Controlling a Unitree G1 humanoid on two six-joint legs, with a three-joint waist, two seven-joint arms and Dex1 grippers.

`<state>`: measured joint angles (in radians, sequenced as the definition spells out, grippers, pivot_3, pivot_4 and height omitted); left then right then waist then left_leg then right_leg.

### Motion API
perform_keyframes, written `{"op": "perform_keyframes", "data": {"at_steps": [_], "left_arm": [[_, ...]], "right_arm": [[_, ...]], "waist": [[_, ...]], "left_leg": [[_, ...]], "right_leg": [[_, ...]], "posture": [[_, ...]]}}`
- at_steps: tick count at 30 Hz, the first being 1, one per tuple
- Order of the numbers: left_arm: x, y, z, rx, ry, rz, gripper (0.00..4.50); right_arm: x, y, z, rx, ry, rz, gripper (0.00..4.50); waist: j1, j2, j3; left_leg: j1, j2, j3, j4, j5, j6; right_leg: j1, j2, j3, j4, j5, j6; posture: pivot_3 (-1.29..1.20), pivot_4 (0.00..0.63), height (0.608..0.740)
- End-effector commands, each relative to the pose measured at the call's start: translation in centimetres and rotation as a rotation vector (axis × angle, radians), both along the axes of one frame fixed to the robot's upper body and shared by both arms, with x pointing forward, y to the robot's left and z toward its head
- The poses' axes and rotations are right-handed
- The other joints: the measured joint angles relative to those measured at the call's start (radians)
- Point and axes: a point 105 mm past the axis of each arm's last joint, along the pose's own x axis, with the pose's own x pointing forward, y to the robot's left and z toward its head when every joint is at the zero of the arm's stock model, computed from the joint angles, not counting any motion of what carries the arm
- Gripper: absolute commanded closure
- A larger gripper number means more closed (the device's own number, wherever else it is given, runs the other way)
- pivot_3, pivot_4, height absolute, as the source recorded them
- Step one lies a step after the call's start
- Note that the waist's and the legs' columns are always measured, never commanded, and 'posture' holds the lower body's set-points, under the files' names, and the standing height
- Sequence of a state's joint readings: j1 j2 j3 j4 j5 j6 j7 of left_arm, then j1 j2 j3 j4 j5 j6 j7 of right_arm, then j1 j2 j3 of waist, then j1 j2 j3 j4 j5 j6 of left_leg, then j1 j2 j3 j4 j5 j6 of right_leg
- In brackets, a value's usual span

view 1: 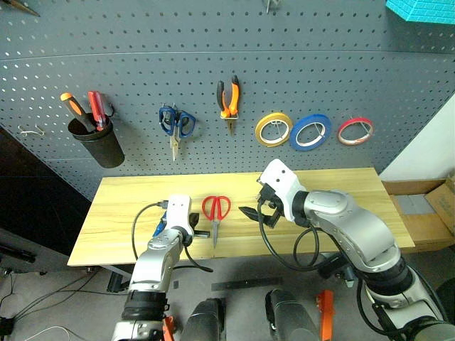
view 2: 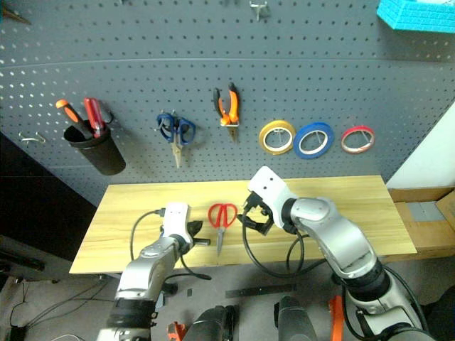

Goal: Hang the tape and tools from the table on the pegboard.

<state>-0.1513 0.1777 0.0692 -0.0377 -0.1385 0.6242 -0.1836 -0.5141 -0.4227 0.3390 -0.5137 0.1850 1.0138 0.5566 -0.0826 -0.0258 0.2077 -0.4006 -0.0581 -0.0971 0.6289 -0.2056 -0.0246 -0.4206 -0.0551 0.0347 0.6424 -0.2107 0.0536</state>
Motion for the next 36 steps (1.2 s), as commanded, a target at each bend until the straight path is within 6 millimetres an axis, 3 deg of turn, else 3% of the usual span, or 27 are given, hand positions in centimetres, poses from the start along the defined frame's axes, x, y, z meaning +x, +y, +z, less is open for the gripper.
{"op": "perform_keyframes", "data": {"at_steps": [1, 3, 6, 13, 18, 21, 30, 36], "left_arm": [[-0.6, 0.4, 1.4, 0.004, -0.032, 0.010, 4.45], [-1.0, 0.3, 1.0, -0.006, 0.028, 0.005, 4.45], [-1.1, -0.8, 1.5, -0.028, 0.057, -0.044, 3.90], [0.1, -3.4, 1.7, -0.113, 0.139, -0.053, 1.55], [0.2, -4.7, -0.4, -0.046, 0.285, -0.027, 0.07], [0.4, -5.6, -0.8, -0.051, 0.331, -0.026, 0.07], [0.3, -5.4, -3.2, -0.117, 0.476, 0.109, 0.07], [1.3, -5.2, -3.4, -0.124, 0.480, 0.131, 0.07]], "right_arm": [[-0.9, 0.3, 1.2, 0.036, -0.041, 0.067, 0.00], [-1.0, 0.3, 1.0, 0.039, -0.029, 0.075, 0.00], [-1.0, 0.2, 0.9, 0.043, -0.004, 0.078, 0.00], [-1.7, -0.6, 0.1, 0.005, 0.052, 0.124, 0.00], [-2.4, -0.8, -0.4, -0.016, 0.072, 0.154, 0.00], [-3.1, -0.8, -0.7, -0.026, 0.090, 0.185, 0.00], [-3.3, -1.1, -1.3, -0.039, 0.121, 0.155, 0.00], [-3.1, -0.7, -1.1, -0.032, 0.122, 0.148, 0.00]], "waist": [[0.000, 0.000, 0.000], [0.000, 0.000, 0.000], [0.000, -0.001, 0.000], [0.002, -0.003, 0.001], [0.000, -0.003, 0.002], [0.000, -0.004, 0.002], [-0.002, -0.005, 0.003], [-0.001, -0.006, 0.003]], "left_leg": [[0.000, 0.000, 0.000, 0.000, 0.000, 0.000], [0.000, 0.000, 0.000, 0.000, 0.000, 0.000], [0.000, 0.000, 0.000, 0.000, 0.000, 0.000], [-0.001, -0.001, -0.001, 0.000, 0.000, 0.000], [-0.001, 0.000, -0.001, 0.000, 0.000, 0.000], [-0.001, 0.000, 0.000, 0.000, 0.000, 0.000], [-0.001, 0.000, 0.001, 0.000, 0.000, 0.000], [-0.001, 0.000, 0.001, 0.000, 0.000, 0.000]], "right_leg": [[0.000, 0.000, 0.000, 0.000, 0.000, 0.000], [0.000, 0.000, 0.000, 0.000, 0.000, 0.000], [0.000, 0.000, -0.001, 0.000, 0.000, 0.000], [0.001, 0.000, -0.001, 0.000, 0.000, 0.000], [0.000, 0.000, -0.001, 0.000, -0.001, 0.001], [0.000, 0.001, -0.001, 0.000, -0.001, 0.001], [0.000, 0.001, -0.001, 0.000, -0.001, 0.001], [0.001, 0.000, -0.001, -0.001, -0.001, 0.001]], "posture": [[-0.13, 0.181, 0.740], [-0.13, 0.178, 0.740], [-0.12, 0.177, 0.740], [-0.12, 0.174, 0.740], [-0.13, 0.171, 0.740], [-0.14, 0.172, 0.740], [-0.17, 0.182, 0.740], [-0.18, 0.187, 0.740]]}}
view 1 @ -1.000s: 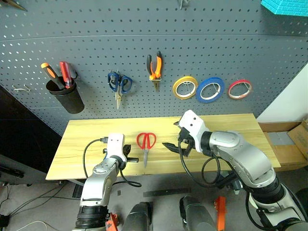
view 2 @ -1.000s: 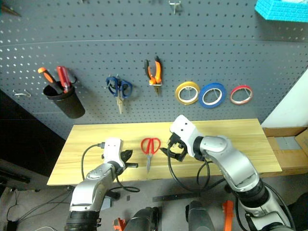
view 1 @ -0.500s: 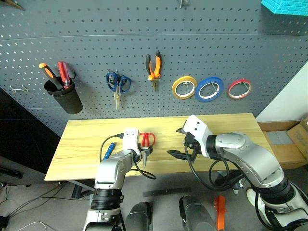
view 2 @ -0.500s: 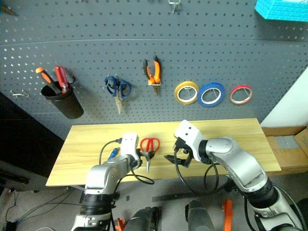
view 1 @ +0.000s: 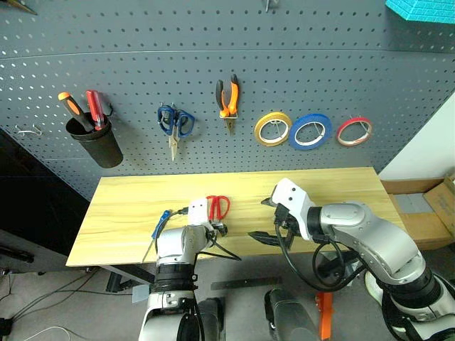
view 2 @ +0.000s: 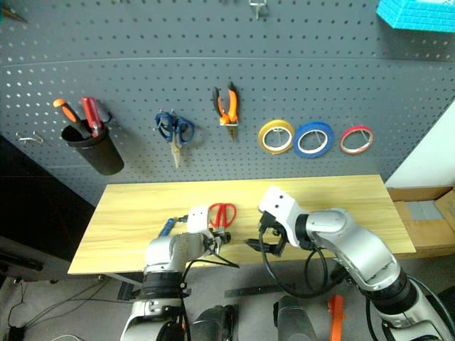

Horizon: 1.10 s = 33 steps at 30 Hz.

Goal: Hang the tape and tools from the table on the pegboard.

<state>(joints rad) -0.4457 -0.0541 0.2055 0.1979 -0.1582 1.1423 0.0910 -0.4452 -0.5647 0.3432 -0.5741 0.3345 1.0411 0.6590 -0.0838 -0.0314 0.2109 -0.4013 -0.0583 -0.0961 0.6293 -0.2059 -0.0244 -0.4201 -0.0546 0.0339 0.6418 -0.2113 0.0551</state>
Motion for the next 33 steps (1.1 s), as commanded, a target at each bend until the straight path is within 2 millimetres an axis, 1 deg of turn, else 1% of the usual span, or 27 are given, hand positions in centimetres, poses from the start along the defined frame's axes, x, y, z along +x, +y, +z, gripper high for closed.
{"op": "perform_keyframes", "data": {"at_steps": [1, 7, 8, 9, 11, 15, 20, 21, 24, 29, 33], "left_arm": [[0.9, -0.3, 0.3, 0.000, -0.027, -0.011, 0.07], [1.8, -0.4, 0.2, -0.011, -0.030, -0.007, 0.07], [1.8, -0.4, 0.1, -0.019, -0.028, 0.000, 0.44], [1.9, -0.4, 0.1, -0.025, -0.026, 0.004, 0.67], [1.9, -0.3, 0.0, -0.024, -0.024, 0.008, 1.28], [2.0, 0.1, -0.3, -0.014, -0.024, 0.016, 2.61], [2.4, 0.2, 0.1, -0.024, -0.061, 0.011, 4.29], [2.4, 0.0, 0.3, -0.039, -0.072, 0.001, 4.48], [2.2, -0.1, 1.0, -0.050, -0.124, -0.022, 4.48], [2.2, 0.8, 2.6, 0.030, -0.264, -0.089, 4.48], [1.8, 2.7, 5.6, 0.161, -0.507, -0.189, 4.48]], "right_arm": [[-0.2, 0.6, 1.1, 0.018, -0.038, 0.018, 0.00], [0.3, 0.5, 1.2, 0.014, -0.039, -0.008, 0.00], [0.4, 0.4, 1.2, 0.016, -0.038, -0.016, 0.00], [0.5, 0.4, 1.2, 0.018, -0.036, -0.021, 0.00], [0.6, 0.3, 1.3, 0.024, -0.035, -0.031, 0.00], [1.0, 0.2, 1.5, 0.041, -0.030, -0.053, 0.00], [1.2, 0.3, 1.6, 0.051, -0.029, -0.066, 0.00], [1.2, 0.2, 1.7, 0.052, -0.033, -0.070, 0.00], [1.6, 0.1, 1.9, 0.059, -0.050, -0.088, 0.00], [1.8, 0.1, 2.4, 0.070, -0.076, -0.095, 0.00], [2.0, 0.1, 3.1, 0.093, -0.109, -0.099, 0.00]], "waist": [[0.000, 0.000, 0.000], [-0.001, 0.000, 0.000], [-0.001, 0.000, 0.000], [-0.002, 0.000, 0.000], [-0.002, 0.000, 0.000], [-0.003, 0.000, 0.000], [-0.004, 0.000, 0.000], [-0.004, 0.000, 0.000], [-0.005, 0.000, 0.000], [-0.005, 0.000, 0.000], [-0.008, 0.000, 0.001]], "left_leg": [[0.000, 0.000, 0.000, 0.000, 0.000, 0.000], [0.000, 0.000, 0.001, 0.000, 0.000, 0.000], [0.000, 0.000, 0.001, 0.000, 0.000, 0.000], [0.000, 0.000, 0.001, 0.000, 0.000, 0.000], [0.000, 0.000, 0.001, 0.000, 0.000, 0.000], [0.000, 0.000, 0.001, 0.000, 0.000, 0.000], [0.000, 0.000, 0.001, 0.000, 0.000, 0.000], [0.000, 0.000, 0.001, 0.000, 0.000, 0.000], [0.000, 0.000, 0.001, 0.000, 0.000, 0.000], [0.000, 0.001, 0.000, -0.001, 0.000, 0.000], [0.000, 0.001, 0.001, -0.001, -0.001, -0.001]], "right_leg": [[0.000, 0.000, 0.000, 0.000, 0.000, 0.000], [0.000, 0.000, 0.000, 0.000, 0.000, 0.000], [0.000, 0.000, 0.000, 0.000, 0.000, 0.000], [0.000, 0.000, 0.000, 0.000, 0.000, 0.000], [0.000, 0.000, 0.000, 0.000, 0.000, 0.000], [0.000, 0.000, 0.000, 0.000, 0.000, 0.000], [0.000, 0.000, 0.000, 0.000, 0.000, 0.000], [0.000, 0.000, 0.000, 0.000, 0.000, 0.000], [0.000, 0.000, 0.001, 0.000, 0.000, 0.000], [-0.001, 0.000, 0.001, 0.000, 0.000, 0.000], [-0.001, 0.000, 0.002, 0.000, 0.000, 0.000]], "posture": [[-0.18, 0.187, 0.740], [-0.19, 0.191, 0.740], [-0.19, 0.191, 0.740], [-0.19, 0.192, 0.740], [-0.19, 0.192, 0.740], [-0.19, 0.192, 0.740], [-0.19, 0.196, 0.740], [-0.19, 0.196, 0.740], [-0.19, 0.195, 0.740], [-0.20, 0.193, 0.740], [-0.19, 0.195, 0.740]]}}
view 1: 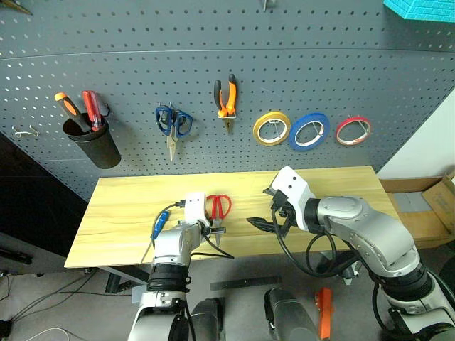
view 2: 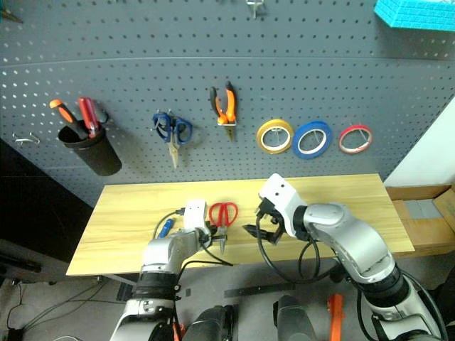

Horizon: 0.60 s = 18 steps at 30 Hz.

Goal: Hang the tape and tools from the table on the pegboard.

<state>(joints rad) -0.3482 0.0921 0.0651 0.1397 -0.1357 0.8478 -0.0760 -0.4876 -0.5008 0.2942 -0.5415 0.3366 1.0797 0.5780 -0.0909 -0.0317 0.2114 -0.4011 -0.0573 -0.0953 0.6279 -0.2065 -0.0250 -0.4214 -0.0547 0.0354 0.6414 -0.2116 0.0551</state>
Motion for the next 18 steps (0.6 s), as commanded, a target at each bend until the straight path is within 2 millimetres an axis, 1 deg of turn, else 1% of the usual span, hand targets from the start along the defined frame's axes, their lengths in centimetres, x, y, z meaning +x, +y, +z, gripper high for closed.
{"op": "perform_keyframes", "data": {"at_steps": [1, 3, 5, 8, 9, 11, 16, 18], "left_arm": [[0.1, 0.9, 4.0, 0.085, -0.255, -0.086, 4.48], [-0.8, 1.8, 4.0, 0.109, -0.268, -0.078, 4.48], [-1.6, 2.8, 3.2, 0.065, -0.221, -0.009, 4.48], [-2.2, 2.7, 2.9, 0.001, -0.165, 0.016, 4.48], [-2.2, 2.6, 3.0, -0.015, -0.152, 0.014, 4.32], [-2.1, 2.0, 3.3, -0.042, -0.138, -0.003, 3.89], [-1.2, 0.1, 3.8, -0.095, -0.102, -0.025, 2.21], [-0.9, -0.9, 3.8, -0.132, -0.081, -0.024, 1.46]], "right_arm": [[0.3, 0.1, 1.9, 0.043, -0.077, 0.000, 0.00], [0.3, 0.0, 1.9, 0.044, -0.079, -0.001, 0.00], [0.3, -0.1, 1.8, 0.044, -0.077, 0.000, 0.00], [0.2, -0.2, 1.7, 0.040, -0.075, 0.005, 0.00], [0.3, -0.2, 1.7, 0.038, -0.074, 0.006, 0.00], [0.3, -0.3, 1.7, 0.035, -0.072, 0.008, 0.00], [0.0, -1.0, 1.1, 0.003, -0.041, 0.012, 0.00], [-0.2, -1.4, 0.8, -0.009, -0.018, 0.018, 0.00]], "waist": [[-0.001, 0.000, 0.000], [0.001, 0.000, 0.000], [0.004, 0.000, 0.000], [0.005, -0.001, 0.001], [0.005, -0.001, 0.001], [0.005, -0.002, 0.001], [0.006, -0.004, 0.004], [0.006, -0.005, 0.005]], "left_leg": [[0.000, 0.000, 0.000, 0.000, 0.000, 0.000], [0.000, 0.000, 0.000, 0.000, 0.000, 0.000], [0.000, 0.000, 0.000, 0.000, -0.001, 0.001], [-0.001, 0.000, 0.000, 0.000, -0.001, 0.002], [-0.001, 0.000, -0.001, 0.000, -0.001, 0.002], [-0.001, 0.000, -0.001, 0.000, -0.001, 0.002], [-0.001, 0.000, -0.001, 0.000, -0.001, 0.002], [-0.001, 0.000, -0.001, 0.000, -0.001, 0.002]], "right_leg": [[0.000, 0.000, 0.000, 0.000, 0.000, 0.000], [0.000, 0.000, 0.001, 0.000, 0.000, -0.001], [0.000, -0.001, 0.001, -0.001, 0.000, -0.001], [0.000, -0.001, 0.000, -0.002, 0.000, -0.001], [0.000, -0.001, -0.001, -0.002, 0.000, -0.001], [0.000, -0.001, -0.001, -0.002, -0.001, -0.001], [0.000, 0.000, -0.002, -0.002, -0.001, 0.000], [0.001, 0.000, -0.001, -0.003, -0.001, 0.000]], "posture": [[-0.19, 0.195, 0.740], [-0.18, 0.194, 0.740], [-0.18, 0.193, 0.740], [-0.17, 0.194, 0.740], [-0.17, 0.196, 0.740], [-0.17, 0.200, 0.740], [-0.16, 0.209, 0.740], [-0.16, 0.211, 0.740]]}}
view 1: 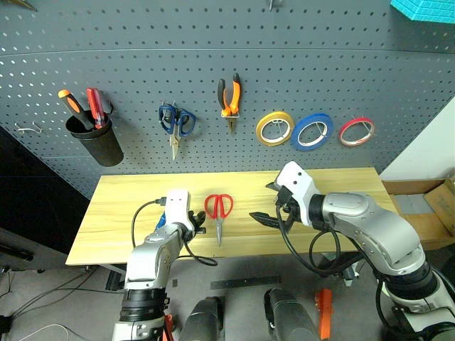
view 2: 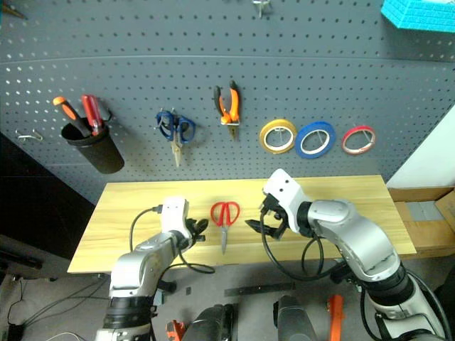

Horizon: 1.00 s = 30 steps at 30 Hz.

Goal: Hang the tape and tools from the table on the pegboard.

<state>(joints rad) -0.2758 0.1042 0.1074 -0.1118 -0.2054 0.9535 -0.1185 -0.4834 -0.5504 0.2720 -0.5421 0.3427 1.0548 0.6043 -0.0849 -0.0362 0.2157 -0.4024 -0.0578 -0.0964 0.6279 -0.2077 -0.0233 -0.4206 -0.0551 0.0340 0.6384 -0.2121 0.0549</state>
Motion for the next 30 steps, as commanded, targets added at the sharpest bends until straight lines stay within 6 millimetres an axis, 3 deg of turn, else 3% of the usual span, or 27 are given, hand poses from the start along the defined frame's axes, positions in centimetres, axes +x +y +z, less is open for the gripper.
{"op": "perform_keyframes", "data": {"at_steps": [1, 4, 5, 14, 30], "left_arm": [[0.4, -1.6, 0.6, -0.063, 0.010, -0.008, 1.13], [0.6, -2.8, 0.3, -0.095, 0.049, 0.003, 0.13], [0.6, -3.1, 0.2, -0.097, 0.063, 0.009, 0.02], [0.2, -4.2, -2.9, -0.007, 0.259, 0.120, 0.02], [1.3, -5.0, -4.8, -0.002, 0.408, 0.091, 0.02]], "right_arm": [[-0.4, -0.5, 0.4, 0.001, 0.010, 0.026, 0.00], [-0.5, -1.1, 0.3, -0.014, 0.030, 0.031, 0.00], [-0.4, -1.2, 0.3, -0.018, 0.034, 0.030, 0.00], [-0.1, -2.1, 0.0, -0.040, 0.046, 0.016, 0.00], [-0.6, -1.5, 0.1, 0.014, 0.096, 0.010, 0.00]], "waist": [[0.001, -0.001, 0.003], [-0.001, -0.002, 0.007], [-0.001, -0.002, 0.008], [-0.001, -0.003, 0.011], [-0.002, -0.003, 0.013]], "left_leg": [[0.000, 0.000, 0.000, 0.000, 0.000, 0.000], [-0.001, 0.000, 0.000, 0.000, -0.001, 0.001], [-0.001, 0.000, 0.000, 0.000, -0.001, 0.001], [-0.004, 0.000, 0.000, 0.000, -0.002, 0.002], [-0.006, 0.000, -0.001, 0.001, -0.003, 0.003]], "right_leg": [[0.000, 0.000, 0.000, 0.000, 0.000, 0.000], [0.000, 0.000, 0.000, -0.002, 0.000, 0.000], [0.000, 0.000, 0.000, -0.002, 0.000, 0.000], [0.000, 0.000, 0.000, -0.007, 0.001, 0.002], [-0.001, 0.000, -0.001, -0.010, 0.002, 0.004]], "posture": [[-0.16, 0.211, 0.740], [-0.17, 0.216, 0.740], [-0.17, 0.216, 0.740], [-0.18, 0.221, 0.740], [-0.22, 0.238, 0.740]]}}
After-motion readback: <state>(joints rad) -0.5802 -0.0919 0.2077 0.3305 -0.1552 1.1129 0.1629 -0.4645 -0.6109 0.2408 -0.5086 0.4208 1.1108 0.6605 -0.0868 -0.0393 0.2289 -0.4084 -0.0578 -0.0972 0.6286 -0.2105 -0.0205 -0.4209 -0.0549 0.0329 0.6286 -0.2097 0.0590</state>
